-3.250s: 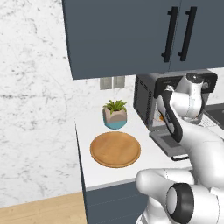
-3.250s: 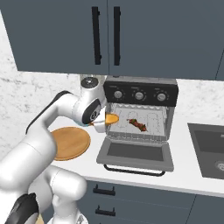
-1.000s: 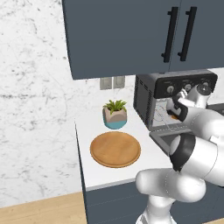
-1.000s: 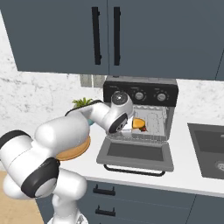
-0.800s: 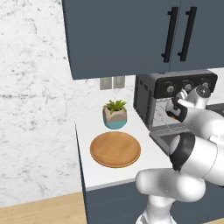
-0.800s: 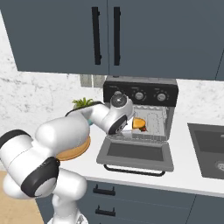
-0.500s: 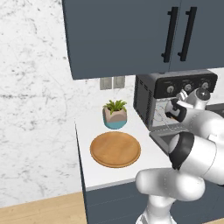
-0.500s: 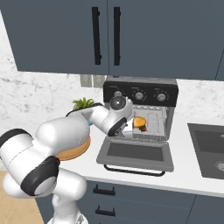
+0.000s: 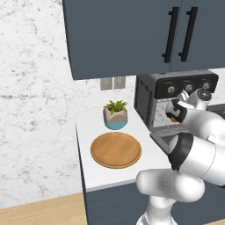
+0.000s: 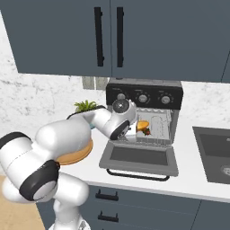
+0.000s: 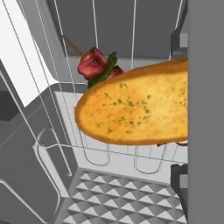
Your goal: Pick up the kebab skewer and baguette bread, and place them inside the toaster oven. Close the toaster oven door and start by setting the timer.
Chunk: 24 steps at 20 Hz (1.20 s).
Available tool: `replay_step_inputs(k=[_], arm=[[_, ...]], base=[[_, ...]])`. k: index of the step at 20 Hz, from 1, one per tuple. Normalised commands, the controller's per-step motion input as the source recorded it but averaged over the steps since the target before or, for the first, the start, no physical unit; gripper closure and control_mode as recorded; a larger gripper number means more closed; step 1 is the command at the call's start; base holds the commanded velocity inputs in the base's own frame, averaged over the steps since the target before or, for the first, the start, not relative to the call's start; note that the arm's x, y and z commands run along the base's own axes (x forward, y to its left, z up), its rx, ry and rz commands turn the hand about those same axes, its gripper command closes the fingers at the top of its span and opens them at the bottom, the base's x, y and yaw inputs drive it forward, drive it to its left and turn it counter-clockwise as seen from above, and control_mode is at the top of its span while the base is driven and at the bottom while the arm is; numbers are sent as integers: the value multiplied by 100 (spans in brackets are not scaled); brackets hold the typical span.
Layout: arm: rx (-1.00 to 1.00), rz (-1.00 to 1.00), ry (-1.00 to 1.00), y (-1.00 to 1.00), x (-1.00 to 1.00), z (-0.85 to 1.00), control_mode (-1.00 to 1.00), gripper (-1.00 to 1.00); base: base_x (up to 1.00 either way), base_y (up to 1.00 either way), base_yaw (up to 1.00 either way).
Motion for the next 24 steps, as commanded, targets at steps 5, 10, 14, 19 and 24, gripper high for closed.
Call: replay_step_inputs(k=[5, 10, 14, 19, 24], arm=[[0, 0, 0, -2, -38, 3, -100, -100], [0, 0, 0, -8, -33, 14, -100, -100], [0, 0, 0, -18, -14, 23, -100, -100], [-1, 17, -1, -31, -21, 12, -100, -100], [-11, 39, -10, -12, -42, 0, -100, -100]], base=[[0, 0, 0], [0, 0, 0], [0, 0, 0], [0, 0, 0], [0, 0, 0]])
